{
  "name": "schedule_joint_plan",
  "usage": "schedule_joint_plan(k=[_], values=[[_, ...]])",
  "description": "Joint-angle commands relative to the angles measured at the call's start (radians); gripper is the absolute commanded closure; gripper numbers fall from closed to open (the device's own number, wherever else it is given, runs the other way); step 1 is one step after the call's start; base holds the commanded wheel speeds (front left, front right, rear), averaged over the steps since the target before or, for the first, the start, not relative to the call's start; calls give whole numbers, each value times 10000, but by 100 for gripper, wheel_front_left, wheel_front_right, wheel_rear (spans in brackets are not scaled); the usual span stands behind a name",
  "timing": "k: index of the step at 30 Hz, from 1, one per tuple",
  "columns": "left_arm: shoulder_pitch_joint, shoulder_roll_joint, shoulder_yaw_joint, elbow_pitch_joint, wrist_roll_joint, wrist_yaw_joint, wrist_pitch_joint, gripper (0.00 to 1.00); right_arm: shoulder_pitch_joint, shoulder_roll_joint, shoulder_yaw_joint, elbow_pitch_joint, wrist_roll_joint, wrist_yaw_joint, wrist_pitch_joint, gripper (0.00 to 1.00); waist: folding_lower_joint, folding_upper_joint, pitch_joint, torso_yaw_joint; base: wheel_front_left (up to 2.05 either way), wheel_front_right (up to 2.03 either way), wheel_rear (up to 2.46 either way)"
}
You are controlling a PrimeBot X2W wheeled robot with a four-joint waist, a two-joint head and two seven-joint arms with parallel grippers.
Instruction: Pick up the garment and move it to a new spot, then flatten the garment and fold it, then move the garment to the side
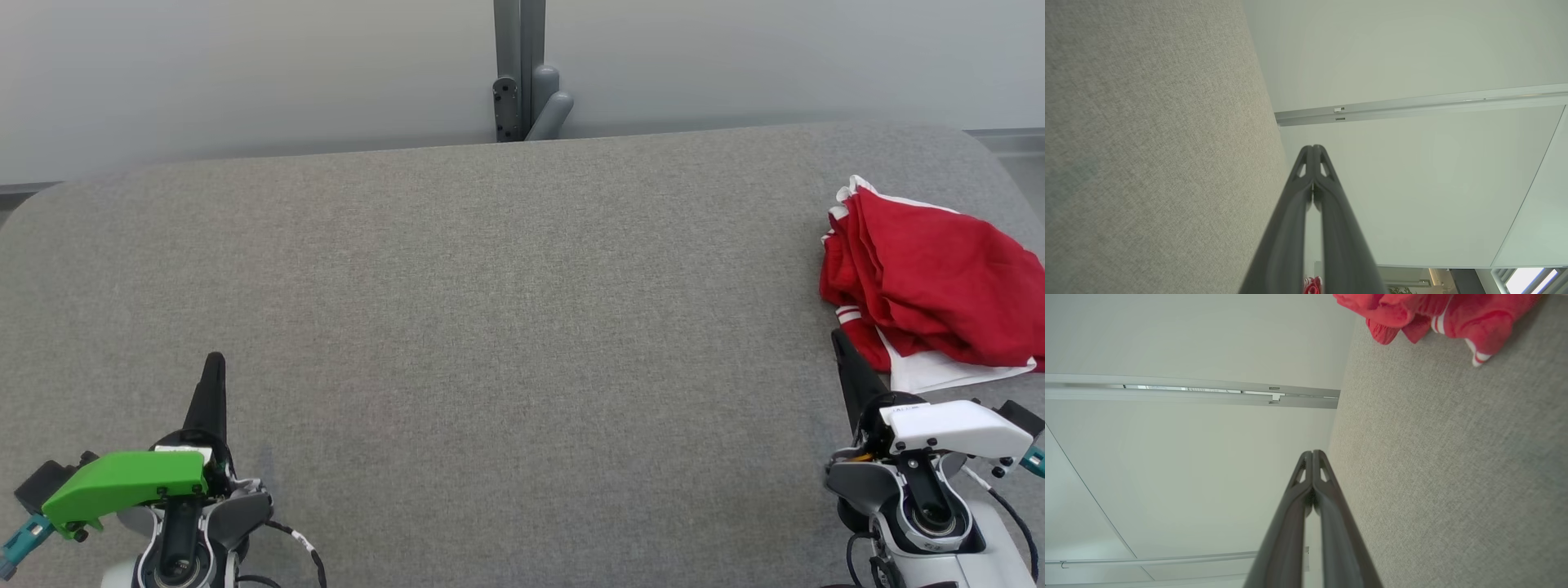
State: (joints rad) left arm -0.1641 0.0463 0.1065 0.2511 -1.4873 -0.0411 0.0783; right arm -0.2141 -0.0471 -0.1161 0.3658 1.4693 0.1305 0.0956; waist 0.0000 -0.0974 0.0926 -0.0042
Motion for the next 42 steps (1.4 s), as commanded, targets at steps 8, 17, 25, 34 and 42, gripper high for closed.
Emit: schedule_joint_plan(k=[8, 17, 25, 34, 42], values=[[-200, 63, 117, -111, -647, -57, 181, 100, -182, -64, -121, -55, 729, 4, 214, 100, 0, -1, 8, 18, 0, 0, 0], [-286, 67, 171, -156, -1215, -62, 346, 100, -214, -71, -188, -53, 1323, 4, 354, 100, 0, -1, 17, 36, 0, 0, 0], [-272, 68, 168, -153, -1163, -62, 324, 100, -211, -72, -179, -52, 1296, 4, 351, 100, 0, -1, 17, 36, 0, 0, 0], [-271, 68, 166, -153, -1163, -61, 324, 100, -211, -76, -173, -51, 1302, 4, 346, 100, 0, -1, 17, 36, 0, 0, 0], [-271, 68, 166, -153, -1163, -61, 324, 100, -210, -78, -167, -51, 1305, 4, 342, 100, 0, -1, 17, 36, 0, 0, 0]])
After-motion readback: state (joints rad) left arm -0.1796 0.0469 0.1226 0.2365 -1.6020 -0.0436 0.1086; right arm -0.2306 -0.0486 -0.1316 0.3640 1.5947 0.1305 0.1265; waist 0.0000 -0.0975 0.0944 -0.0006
